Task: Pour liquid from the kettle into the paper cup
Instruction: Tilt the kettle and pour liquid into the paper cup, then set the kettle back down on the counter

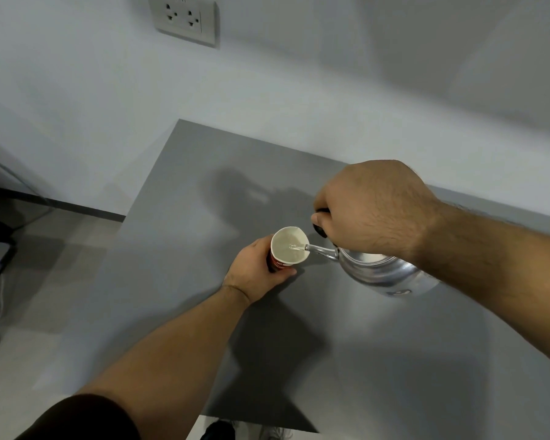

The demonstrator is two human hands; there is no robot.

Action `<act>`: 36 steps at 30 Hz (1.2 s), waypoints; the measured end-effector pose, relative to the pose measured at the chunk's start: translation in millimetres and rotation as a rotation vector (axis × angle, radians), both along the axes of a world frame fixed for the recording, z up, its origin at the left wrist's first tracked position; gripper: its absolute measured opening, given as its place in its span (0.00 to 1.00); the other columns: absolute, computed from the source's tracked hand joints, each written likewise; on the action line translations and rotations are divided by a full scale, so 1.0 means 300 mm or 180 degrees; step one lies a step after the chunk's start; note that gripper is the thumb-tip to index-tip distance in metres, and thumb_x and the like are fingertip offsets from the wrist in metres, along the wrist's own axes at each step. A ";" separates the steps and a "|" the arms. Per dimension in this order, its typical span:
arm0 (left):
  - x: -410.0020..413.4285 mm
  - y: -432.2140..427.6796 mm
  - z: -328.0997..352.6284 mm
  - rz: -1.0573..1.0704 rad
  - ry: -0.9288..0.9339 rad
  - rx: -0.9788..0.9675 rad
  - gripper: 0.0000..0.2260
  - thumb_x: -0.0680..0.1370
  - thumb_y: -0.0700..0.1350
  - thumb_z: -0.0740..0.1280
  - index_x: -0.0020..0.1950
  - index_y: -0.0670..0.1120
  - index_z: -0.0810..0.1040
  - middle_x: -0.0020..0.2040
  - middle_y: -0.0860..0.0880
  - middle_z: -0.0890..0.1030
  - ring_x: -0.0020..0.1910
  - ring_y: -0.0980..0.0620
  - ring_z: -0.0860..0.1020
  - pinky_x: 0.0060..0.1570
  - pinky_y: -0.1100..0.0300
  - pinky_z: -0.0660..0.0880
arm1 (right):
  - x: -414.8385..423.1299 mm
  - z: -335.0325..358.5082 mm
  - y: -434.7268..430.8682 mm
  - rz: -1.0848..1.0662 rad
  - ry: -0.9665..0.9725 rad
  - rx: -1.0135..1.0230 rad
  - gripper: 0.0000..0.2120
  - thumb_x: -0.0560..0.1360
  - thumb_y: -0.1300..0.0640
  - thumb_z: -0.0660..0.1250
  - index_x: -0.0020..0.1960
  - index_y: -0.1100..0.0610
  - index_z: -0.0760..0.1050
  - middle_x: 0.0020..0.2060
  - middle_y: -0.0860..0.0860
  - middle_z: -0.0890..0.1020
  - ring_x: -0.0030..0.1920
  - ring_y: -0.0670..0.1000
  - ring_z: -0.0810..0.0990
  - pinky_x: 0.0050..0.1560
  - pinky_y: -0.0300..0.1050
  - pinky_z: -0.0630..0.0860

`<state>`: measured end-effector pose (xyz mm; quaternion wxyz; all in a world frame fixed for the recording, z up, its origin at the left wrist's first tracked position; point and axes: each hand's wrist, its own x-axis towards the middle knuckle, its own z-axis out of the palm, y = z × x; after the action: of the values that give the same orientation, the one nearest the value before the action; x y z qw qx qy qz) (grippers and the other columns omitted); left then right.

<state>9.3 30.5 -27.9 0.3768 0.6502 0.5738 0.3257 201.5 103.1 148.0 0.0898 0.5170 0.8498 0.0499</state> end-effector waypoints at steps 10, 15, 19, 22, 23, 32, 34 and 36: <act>0.001 0.005 -0.004 0.0040 0.0027 -0.0043 0.33 0.65 0.63 0.75 0.68 0.55 0.77 0.61 0.55 0.84 0.59 0.53 0.80 0.55 0.67 0.70 | 0.005 0.267 -0.167 -0.0659 0.0375 -0.0798 0.12 0.82 0.40 0.64 0.53 0.37 0.87 0.45 0.42 0.88 0.49 0.50 0.84 0.50 0.51 0.83; -0.001 0.004 -0.003 0.0033 -0.0063 -0.0053 0.29 0.65 0.60 0.77 0.65 0.56 0.78 0.57 0.57 0.84 0.56 0.54 0.81 0.56 0.59 0.77 | 0.135 0.198 -0.156 -0.1256 0.1487 -0.1254 0.06 0.79 0.45 0.73 0.51 0.41 0.89 0.40 0.42 0.90 0.46 0.45 0.87 0.56 0.50 0.82; 0.001 0.002 -0.010 0.0084 -0.0082 -0.0092 0.28 0.65 0.59 0.78 0.63 0.57 0.79 0.52 0.63 0.82 0.52 0.60 0.80 0.53 0.63 0.75 | 0.233 0.126 -0.122 -0.1587 0.2180 -0.1306 0.05 0.78 0.50 0.76 0.47 0.42 0.89 0.41 0.44 0.91 0.45 0.47 0.89 0.50 0.45 0.83; 0.002 0.005 -0.021 0.0124 0.0001 -0.0136 0.28 0.65 0.59 0.79 0.63 0.56 0.79 0.55 0.59 0.83 0.53 0.58 0.80 0.54 0.61 0.77 | 0.278 0.082 -0.071 -0.1701 0.2643 -0.1214 0.08 0.79 0.52 0.76 0.46 0.40 0.89 0.38 0.45 0.91 0.33 0.42 0.85 0.39 0.41 0.75; 0.002 0.006 -0.024 0.0144 0.0045 -0.0143 0.29 0.64 0.59 0.79 0.63 0.56 0.79 0.55 0.57 0.83 0.53 0.57 0.81 0.54 0.60 0.78 | 0.286 0.071 -0.049 -0.1714 0.2738 -0.1172 0.08 0.79 0.52 0.76 0.46 0.40 0.89 0.37 0.45 0.90 0.30 0.40 0.82 0.38 0.40 0.73; 0.004 0.001 -0.013 0.0203 -0.0048 -0.0212 0.24 0.63 0.60 0.80 0.54 0.73 0.74 0.51 0.68 0.81 0.51 0.72 0.78 0.51 0.77 0.71 | 0.339 0.014 0.210 -0.1951 0.3229 -0.0785 0.06 0.74 0.45 0.74 0.43 0.34 0.89 0.43 0.44 0.91 0.37 0.35 0.84 0.44 0.43 0.78; 0.007 0.001 -0.008 0.0231 -0.0080 -0.0229 0.23 0.63 0.60 0.80 0.53 0.72 0.74 0.51 0.68 0.81 0.51 0.73 0.78 0.51 0.77 0.71 | 0.349 0.002 0.266 -0.1934 0.3292 -0.0720 0.07 0.74 0.46 0.74 0.41 0.34 0.88 0.44 0.44 0.91 0.40 0.35 0.85 0.49 0.42 0.79; 0.008 0.001 -0.011 0.0231 -0.0111 -0.0210 0.23 0.63 0.59 0.80 0.53 0.71 0.74 0.51 0.69 0.81 0.52 0.75 0.77 0.50 0.78 0.71 | 0.355 -0.006 0.314 -0.1944 0.3345 -0.0664 0.09 0.74 0.47 0.74 0.39 0.33 0.88 0.45 0.39 0.91 0.41 0.34 0.86 0.51 0.39 0.78</act>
<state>11.7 30.7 -31.3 0.3959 0.6104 0.6008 0.3313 307.9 197.3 146.2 -0.2806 0.6810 0.5944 -0.3229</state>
